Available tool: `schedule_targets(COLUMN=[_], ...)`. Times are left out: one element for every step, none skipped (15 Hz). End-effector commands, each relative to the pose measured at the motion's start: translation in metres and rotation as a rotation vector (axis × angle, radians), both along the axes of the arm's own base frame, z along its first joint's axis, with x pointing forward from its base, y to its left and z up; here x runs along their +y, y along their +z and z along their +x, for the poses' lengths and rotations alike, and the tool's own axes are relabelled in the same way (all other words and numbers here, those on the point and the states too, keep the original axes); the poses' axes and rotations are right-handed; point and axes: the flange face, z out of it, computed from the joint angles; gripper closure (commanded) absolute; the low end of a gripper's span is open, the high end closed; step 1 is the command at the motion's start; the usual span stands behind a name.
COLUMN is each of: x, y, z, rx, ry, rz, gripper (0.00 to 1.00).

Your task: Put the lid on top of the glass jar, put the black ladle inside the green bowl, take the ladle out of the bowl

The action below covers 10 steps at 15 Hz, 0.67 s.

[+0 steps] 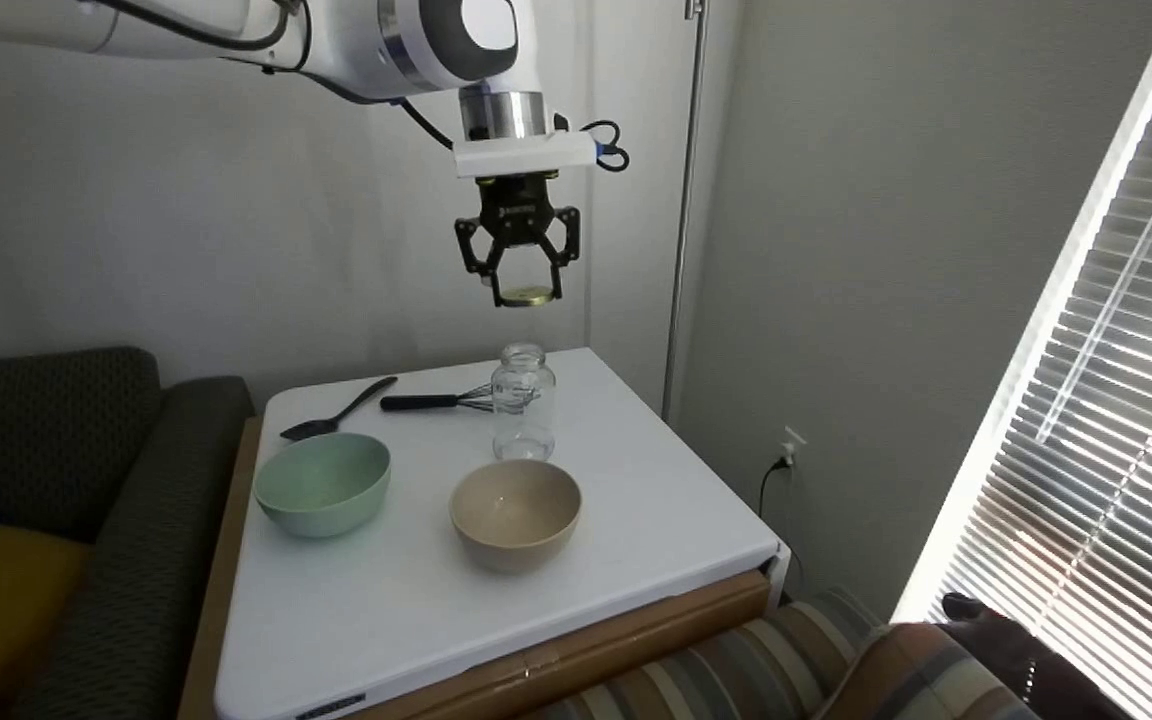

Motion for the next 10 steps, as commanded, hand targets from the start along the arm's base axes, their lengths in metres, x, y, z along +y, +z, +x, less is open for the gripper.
schedule_targets(x=[-0.008,-0.007,-0.004,-0.001,0.004,0.008,0.012,0.015,0.019,0.022], y=[-0.013,-0.017,-0.020,-0.021,-0.022,-0.022,-0.023,-0.025,-0.026,-0.027], z=[0.004,0.004,0.005,0.006,0.008,0.009,0.010,0.012,0.013,0.014], rx=[-0.022,-0.023,-0.031,-0.042,-0.061,-0.078,-0.090,-0.106,-0.118,-0.128], ry=[-0.075,-0.087,-0.092,-0.090,-0.076,-0.058,-0.051,-0.048,-0.049,-0.049], rz=[-0.002,0.000,0.000,-0.003,-0.009,-0.013,-0.007,-0.006,0.004,0.011], gripper=[0.53,0.53,0.53,0.53,0.53,0.53,0.53,0.53,0.53,0.53])
